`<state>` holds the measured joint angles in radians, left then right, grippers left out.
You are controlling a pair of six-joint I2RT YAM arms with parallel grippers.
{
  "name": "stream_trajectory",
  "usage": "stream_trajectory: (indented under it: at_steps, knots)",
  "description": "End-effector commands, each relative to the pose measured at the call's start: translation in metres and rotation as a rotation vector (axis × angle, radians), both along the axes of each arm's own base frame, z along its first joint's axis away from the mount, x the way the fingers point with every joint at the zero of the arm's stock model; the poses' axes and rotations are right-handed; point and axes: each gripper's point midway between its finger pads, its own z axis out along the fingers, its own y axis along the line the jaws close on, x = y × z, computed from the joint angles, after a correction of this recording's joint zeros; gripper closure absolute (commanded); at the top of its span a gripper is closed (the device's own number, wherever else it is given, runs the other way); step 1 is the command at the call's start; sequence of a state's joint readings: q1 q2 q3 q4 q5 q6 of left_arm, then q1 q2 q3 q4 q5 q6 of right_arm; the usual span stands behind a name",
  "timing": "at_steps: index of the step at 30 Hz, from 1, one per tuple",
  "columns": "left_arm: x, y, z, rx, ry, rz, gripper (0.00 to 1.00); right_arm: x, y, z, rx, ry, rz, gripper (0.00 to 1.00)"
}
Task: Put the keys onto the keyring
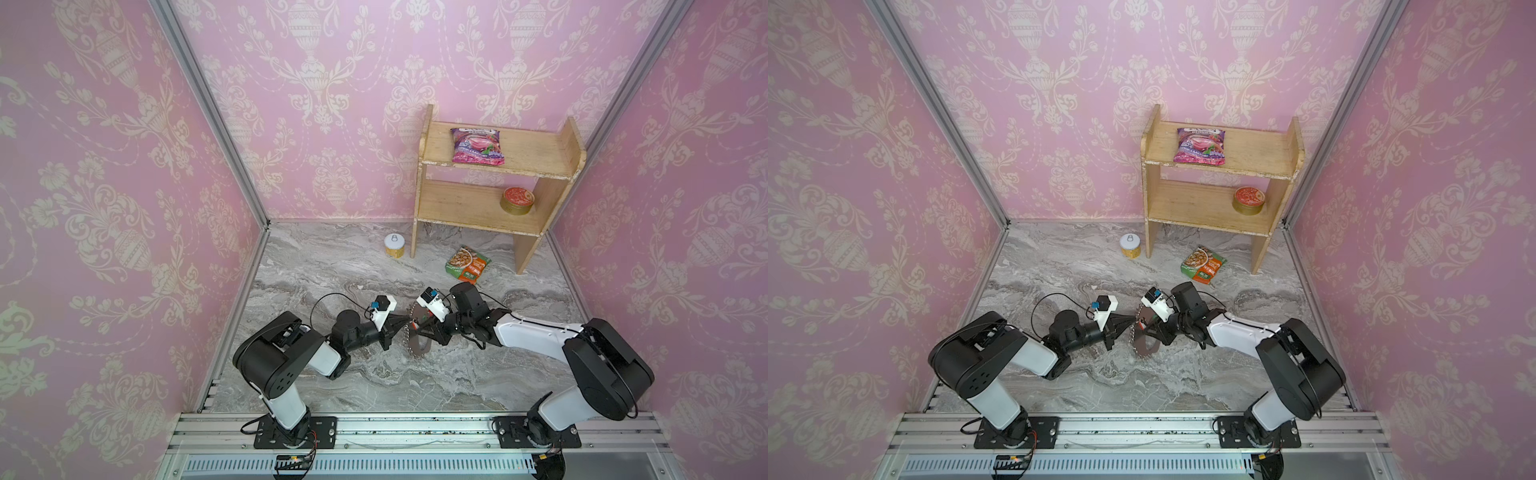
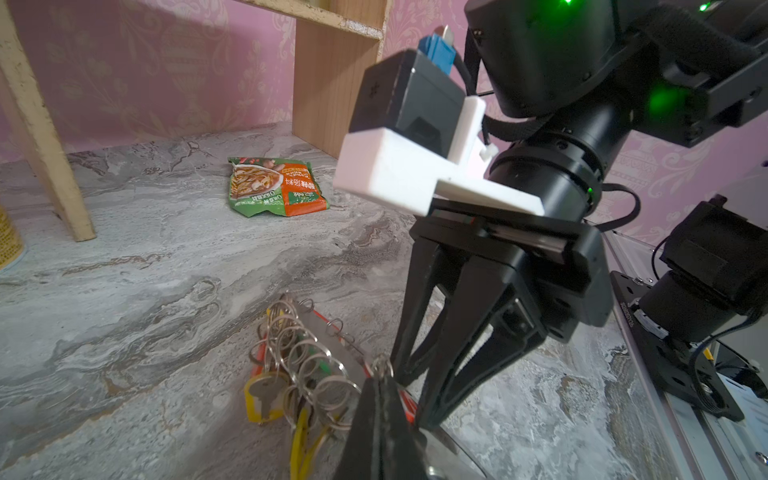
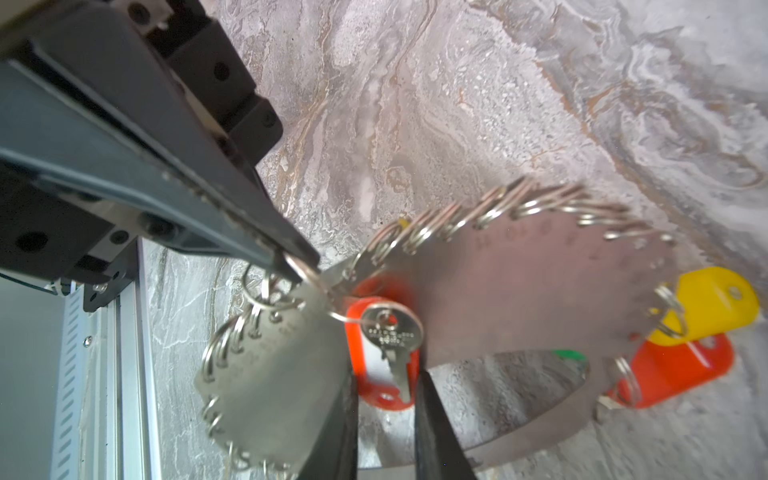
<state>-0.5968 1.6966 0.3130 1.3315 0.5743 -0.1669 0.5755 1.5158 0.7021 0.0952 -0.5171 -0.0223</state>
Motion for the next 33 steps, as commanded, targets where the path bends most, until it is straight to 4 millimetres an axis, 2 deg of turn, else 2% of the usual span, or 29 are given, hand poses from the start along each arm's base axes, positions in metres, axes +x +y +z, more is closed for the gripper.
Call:
stream_trajectory:
  at_steps: [1, 6, 10, 14, 18, 26, 33]
  knots:
    - [-0.015, -0.009, 0.019, -0.046, -0.058, -0.083, 1.00, 0.006, -0.012, 0.006, -0.035, -0.031, -0.070, 0.88]
    - [-0.015, -0.010, 0.018, -0.046, -0.055, -0.087, 1.00, 0.012, -0.026, 0.009, -0.125, -0.084, -0.119, 0.89]
    - [-0.015, -0.010, 0.018, -0.046, -0.054, -0.089, 1.00, 0.010, -0.027, 0.010, -0.163, -0.105, -0.113, 0.92]
    - [-0.015, -0.010, 0.018, -0.045, -0.055, -0.090, 1.00, 0.003, -0.020, 0.015, -0.121, -0.086, -0.074, 1.00]
    - [-0.015, -0.011, 0.017, -0.043, -0.051, -0.092, 1.00, -0.006, -0.014, 0.021, -0.076, -0.067, -0.039, 1.00]
    - [-0.017, -0.011, 0.016, -0.043, -0.051, -0.099, 1.00, 0.000, 0.005, 0.017, -0.017, -0.014, -0.009, 1.00]
    - [-0.017, -0.011, 0.013, -0.032, -0.042, -0.094, 1.00, 0.008, -0.018, 0.025, -0.121, -0.096, -0.080, 1.00]
